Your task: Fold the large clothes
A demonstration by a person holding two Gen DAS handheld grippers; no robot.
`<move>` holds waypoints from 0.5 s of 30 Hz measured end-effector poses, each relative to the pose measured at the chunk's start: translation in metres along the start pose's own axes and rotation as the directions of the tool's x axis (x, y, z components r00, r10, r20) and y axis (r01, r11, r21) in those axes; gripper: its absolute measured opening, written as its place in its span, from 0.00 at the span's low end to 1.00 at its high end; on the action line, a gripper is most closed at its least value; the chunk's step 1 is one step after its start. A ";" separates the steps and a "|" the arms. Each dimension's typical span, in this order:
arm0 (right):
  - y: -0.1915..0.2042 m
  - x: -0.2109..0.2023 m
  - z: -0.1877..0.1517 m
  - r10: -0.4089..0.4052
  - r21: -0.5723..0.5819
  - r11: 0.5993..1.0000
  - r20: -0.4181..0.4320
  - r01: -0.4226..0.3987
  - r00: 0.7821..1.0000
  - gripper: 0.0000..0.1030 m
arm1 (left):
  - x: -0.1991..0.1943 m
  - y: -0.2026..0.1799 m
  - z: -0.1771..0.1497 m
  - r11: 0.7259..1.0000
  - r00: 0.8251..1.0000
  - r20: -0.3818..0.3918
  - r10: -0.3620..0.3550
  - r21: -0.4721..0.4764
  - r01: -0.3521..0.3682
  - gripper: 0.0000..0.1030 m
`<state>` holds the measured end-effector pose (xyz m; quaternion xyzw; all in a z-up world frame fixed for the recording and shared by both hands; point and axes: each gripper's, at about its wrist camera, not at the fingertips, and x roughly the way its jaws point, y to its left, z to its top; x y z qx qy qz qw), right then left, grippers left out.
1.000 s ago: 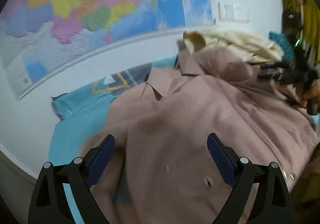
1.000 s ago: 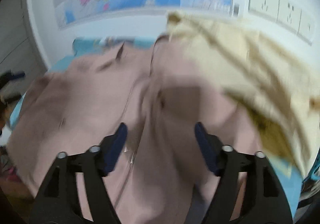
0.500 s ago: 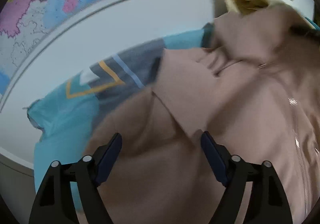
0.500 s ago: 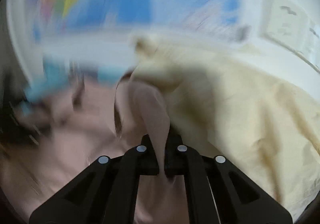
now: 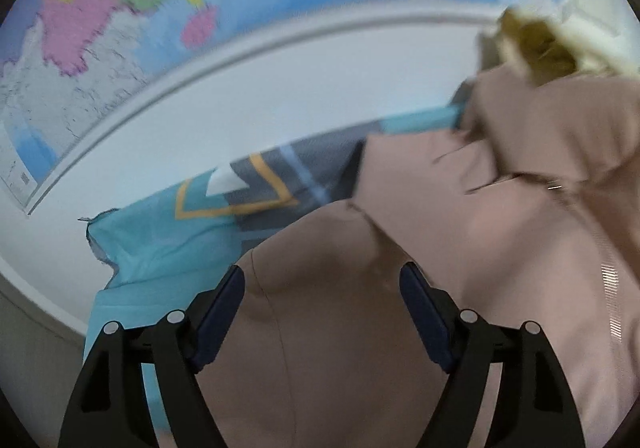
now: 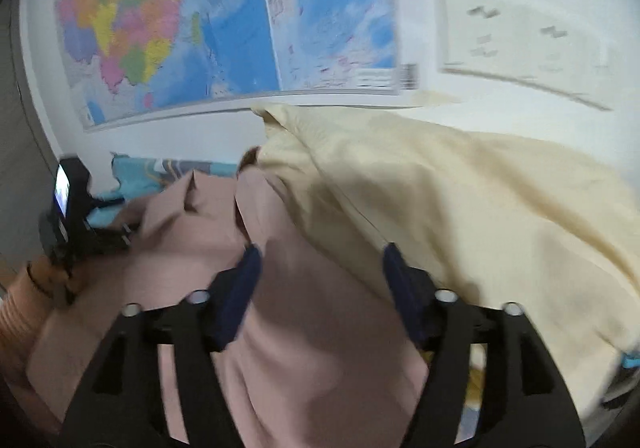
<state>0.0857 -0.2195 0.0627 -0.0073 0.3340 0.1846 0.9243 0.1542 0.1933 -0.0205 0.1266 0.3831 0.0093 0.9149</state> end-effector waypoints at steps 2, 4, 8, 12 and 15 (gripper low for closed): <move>-0.017 -0.023 -0.033 -0.019 0.047 0.999 -0.045 0.021 0.999 0.81 | -0.021 -0.009 -0.004 0.999 0.998 0.041 -0.040 0.025 0.039 0.77; -0.029 -0.033 -0.066 -0.067 0.068 0.995 -0.119 0.075 0.991 0.81 | -0.038 -0.022 -0.009 0.994 0.994 0.061 -0.087 0.068 0.083 0.79; -0.043 -0.053 -0.129 -0.071 0.124 0.987 -0.224 0.101 0.972 0.86 | -0.057 -0.059 -0.015 0.975 0.982 0.046 -0.184 0.137 0.176 0.79; -0.025 -0.051 -0.150 -0.048 0.072 0.995 -0.238 0.067 0.970 0.89 | -0.066 -0.084 -0.015 0.956 0.968 0.043 -0.248 0.175 0.238 0.79; -0.013 -0.034 -0.159 -0.138 -0.045 0.990 -0.295 0.130 0.946 0.65 | -0.070 -0.098 -0.014 0.947 0.961 0.038 -0.276 0.184 0.264 0.79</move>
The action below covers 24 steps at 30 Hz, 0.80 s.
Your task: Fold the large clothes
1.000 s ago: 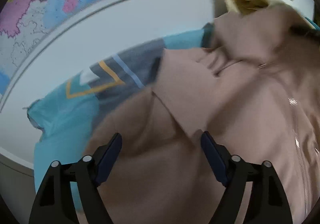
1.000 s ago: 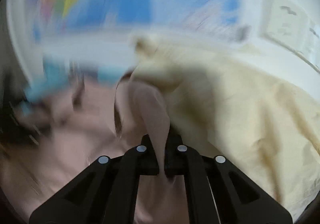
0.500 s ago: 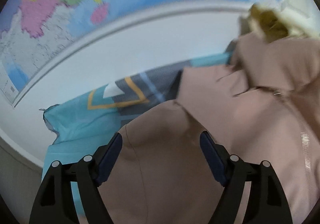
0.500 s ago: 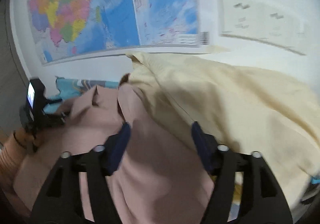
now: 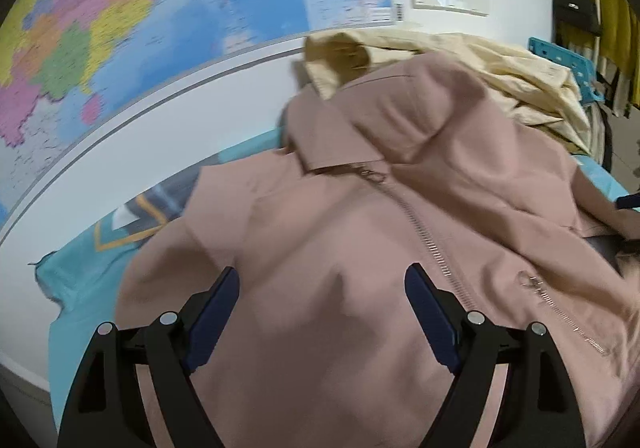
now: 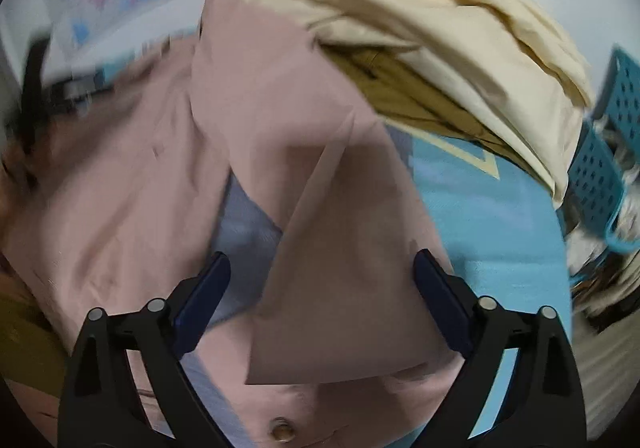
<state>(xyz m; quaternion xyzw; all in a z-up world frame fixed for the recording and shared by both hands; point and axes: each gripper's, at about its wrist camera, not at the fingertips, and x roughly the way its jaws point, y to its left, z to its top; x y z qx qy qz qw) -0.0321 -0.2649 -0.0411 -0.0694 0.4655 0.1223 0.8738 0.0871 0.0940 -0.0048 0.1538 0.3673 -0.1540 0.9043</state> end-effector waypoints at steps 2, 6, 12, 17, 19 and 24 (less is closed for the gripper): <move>-0.012 0.001 0.004 0.024 0.052 0.998 -0.026 -0.023 0.999 0.30 | 0.000 -0.007 0.001 1.000 1.000 -0.005 -0.004 0.013 0.004 0.79; -0.028 -0.046 0.023 0.180 0.116 0.975 0.079 -0.189 0.980 0.05 | -0.009 -0.008 -0.004 1.000 1.000 -0.003 -0.008 0.026 0.008 0.80; 0.010 -0.144 0.080 0.378 -0.043 0.925 0.206 -0.378 0.903 0.04 | -0.034 0.012 -0.008 0.995 0.995 0.033 -0.094 -0.035 0.095 0.80; 0.086 -0.145 0.131 0.553 -0.219 0.827 0.147 -0.518 0.820 0.07 | -0.054 0.032 -0.008 0.977 0.980 0.098 -0.171 -0.111 0.182 0.80; 0.116 -0.121 0.142 0.610 -0.242 0.779 0.082 -0.578 0.788 0.08 | -0.060 0.040 -0.011 0.969 0.975 0.114 -0.193 -0.134 0.207 0.80; 0.194 -0.026 0.171 0.688 -0.208 0.692 -0.102 -0.692 0.718 0.10 | -0.074 0.059 -0.029 0.960 0.974 0.119 -0.195 -0.180 0.214 0.80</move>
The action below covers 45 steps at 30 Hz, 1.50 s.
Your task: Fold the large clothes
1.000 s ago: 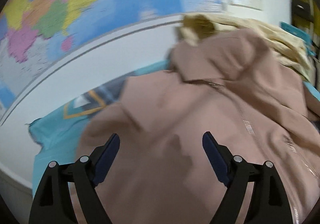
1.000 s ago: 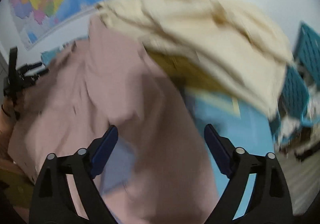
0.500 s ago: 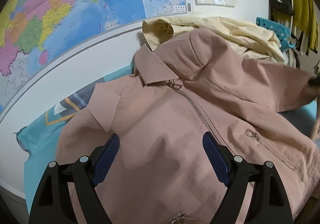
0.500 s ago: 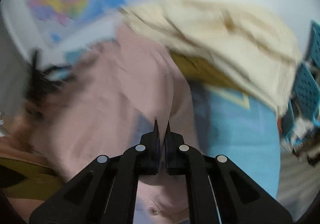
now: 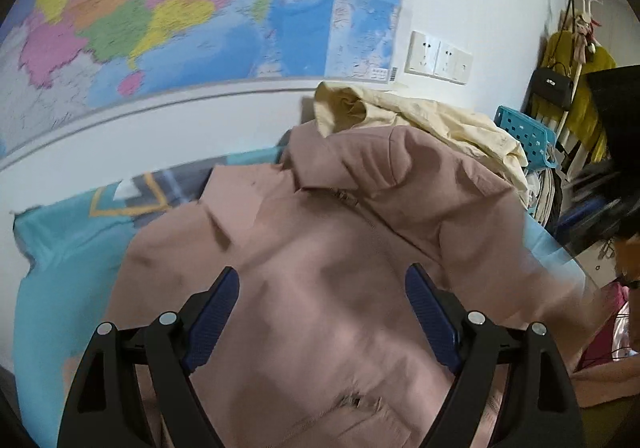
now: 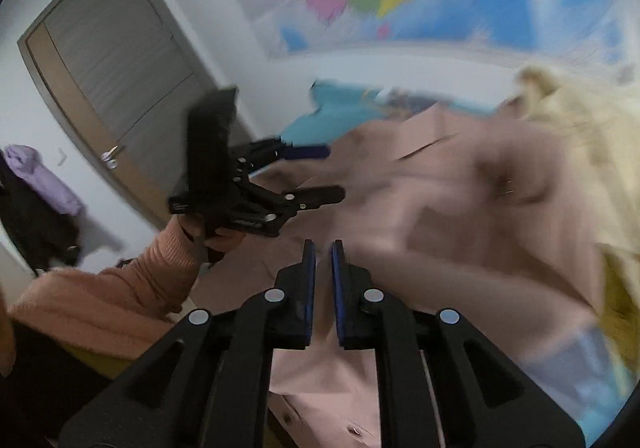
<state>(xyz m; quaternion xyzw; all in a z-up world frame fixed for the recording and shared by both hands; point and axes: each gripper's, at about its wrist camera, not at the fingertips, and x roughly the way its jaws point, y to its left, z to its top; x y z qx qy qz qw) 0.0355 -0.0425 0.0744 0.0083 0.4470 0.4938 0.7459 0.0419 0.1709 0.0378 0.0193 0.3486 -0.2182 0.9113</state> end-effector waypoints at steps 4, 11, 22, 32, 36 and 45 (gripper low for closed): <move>-0.019 0.053 0.009 0.011 0.058 0.998 -0.082 -0.006 0.997 0.31 | -0.010 0.009 -0.017 1.000 1.000 -0.022 0.007 -0.017 -0.007 0.80; -0.057 -0.020 0.021 -0.295 0.033 0.956 0.125 0.293 0.947 0.51 | -0.003 -0.010 -0.043 0.993 0.988 -0.103 -0.118 -0.017 0.117 0.82; -0.160 -0.003 0.037 -0.435 0.200 0.884 0.024 0.422 0.900 0.58 | 0.076 -0.050 -0.060 0.960 0.888 -0.365 -0.279 -0.113 0.255 0.77; -0.175 -0.033 0.068 -0.557 0.248 0.804 -0.003 0.540 0.831 0.03 | 0.052 0.019 -0.015 0.989 0.969 -0.237 -0.072 -0.145 0.038 0.07; -0.182 -0.015 0.059 -0.583 0.232 0.786 -0.034 0.573 0.812 0.09 | 0.054 0.036 -0.004 0.989 0.969 -0.236 0.066 -0.110 -0.094 0.48; -0.172 -0.038 0.041 -0.462 0.293 0.857 0.076 0.423 0.884 0.54 | 0.072 0.008 -0.052 0.968 0.900 -0.364 -0.239 -0.163 0.192 0.75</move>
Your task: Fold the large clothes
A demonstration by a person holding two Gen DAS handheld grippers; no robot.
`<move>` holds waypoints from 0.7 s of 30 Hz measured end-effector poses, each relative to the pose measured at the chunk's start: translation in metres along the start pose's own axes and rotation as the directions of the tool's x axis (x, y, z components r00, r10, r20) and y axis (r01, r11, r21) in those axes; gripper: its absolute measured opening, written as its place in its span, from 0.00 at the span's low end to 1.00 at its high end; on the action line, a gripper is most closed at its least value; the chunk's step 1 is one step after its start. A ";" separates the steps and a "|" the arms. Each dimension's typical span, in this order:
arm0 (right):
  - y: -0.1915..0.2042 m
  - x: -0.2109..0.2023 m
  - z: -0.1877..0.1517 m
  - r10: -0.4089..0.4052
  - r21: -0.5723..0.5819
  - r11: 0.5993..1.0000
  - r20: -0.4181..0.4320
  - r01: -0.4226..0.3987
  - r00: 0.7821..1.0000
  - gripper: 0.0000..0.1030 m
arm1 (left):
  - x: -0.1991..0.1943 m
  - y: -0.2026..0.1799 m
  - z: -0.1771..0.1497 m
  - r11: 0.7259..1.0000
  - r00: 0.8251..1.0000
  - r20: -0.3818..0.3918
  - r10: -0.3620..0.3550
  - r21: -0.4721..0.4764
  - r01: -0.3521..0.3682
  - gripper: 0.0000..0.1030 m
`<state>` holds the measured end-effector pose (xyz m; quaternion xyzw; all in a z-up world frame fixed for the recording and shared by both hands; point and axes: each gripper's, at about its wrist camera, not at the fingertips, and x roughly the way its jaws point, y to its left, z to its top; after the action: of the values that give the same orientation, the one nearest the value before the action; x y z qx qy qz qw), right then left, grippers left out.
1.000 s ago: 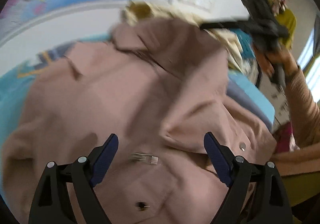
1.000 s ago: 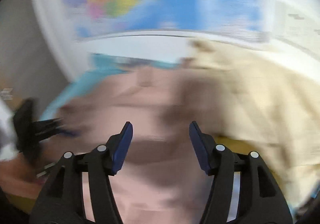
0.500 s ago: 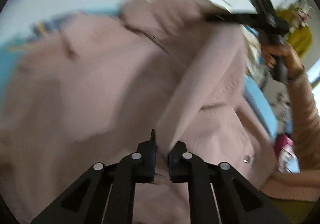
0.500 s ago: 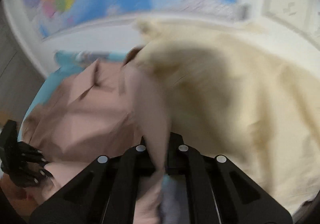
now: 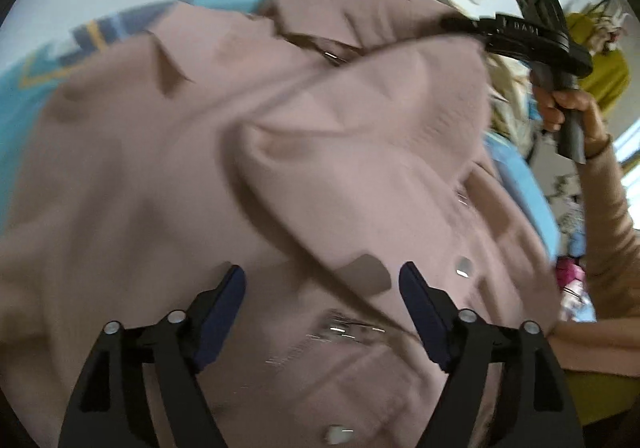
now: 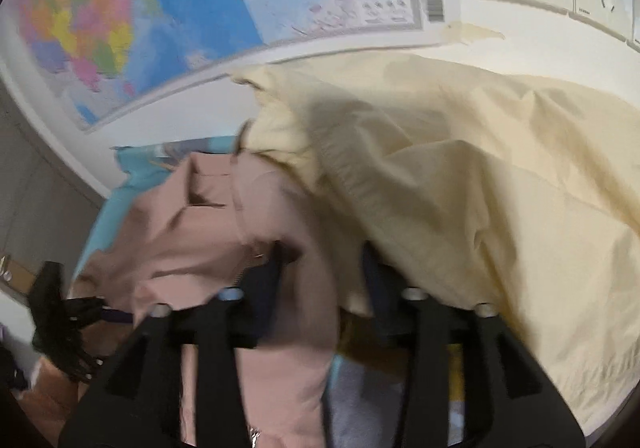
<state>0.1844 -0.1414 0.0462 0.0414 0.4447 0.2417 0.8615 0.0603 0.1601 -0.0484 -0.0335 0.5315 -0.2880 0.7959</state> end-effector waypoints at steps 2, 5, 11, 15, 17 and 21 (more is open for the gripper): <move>0.004 -0.012 -0.015 0.059 -0.010 0.998 0.028 -0.059 0.998 0.63 | 0.012 -0.008 0.002 1.000 1.000 -0.017 -0.011 0.006 0.012 0.75; 0.008 -0.026 -0.034 0.112 -0.023 0.994 0.046 -0.111 0.993 0.65 | 0.016 -0.013 0.008 1.000 1.000 0.009 0.002 0.020 -0.002 0.45; 0.016 -0.024 -0.069 0.123 -0.072 0.990 -0.030 -0.125 0.992 0.66 | -0.030 0.012 0.027 0.995 0.991 0.095 0.097 0.006 -0.098 0.02; 0.020 -0.008 -0.079 0.116 -0.088 0.989 -0.065 -0.122 0.991 0.66 | -0.074 0.042 0.042 0.961 0.951 0.141 0.274 -0.013 -0.275 0.03; 0.024 0.003 -0.080 0.094 -0.098 0.990 -0.077 -0.101 0.993 0.66 | -0.077 0.058 0.050 0.915 0.908 0.111 0.404 -0.032 -0.403 0.03; 0.030 0.014 -0.076 0.053 -0.113 0.992 -0.060 -0.059 0.997 0.68 | -0.073 0.094 0.049 0.892 0.894 0.032 0.446 -0.102 -0.441 0.47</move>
<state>0.1202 -0.1197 -0.0012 -0.0026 0.4531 0.2919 0.8423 0.1225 0.2622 -0.0003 0.0443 0.5158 -0.0730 0.8525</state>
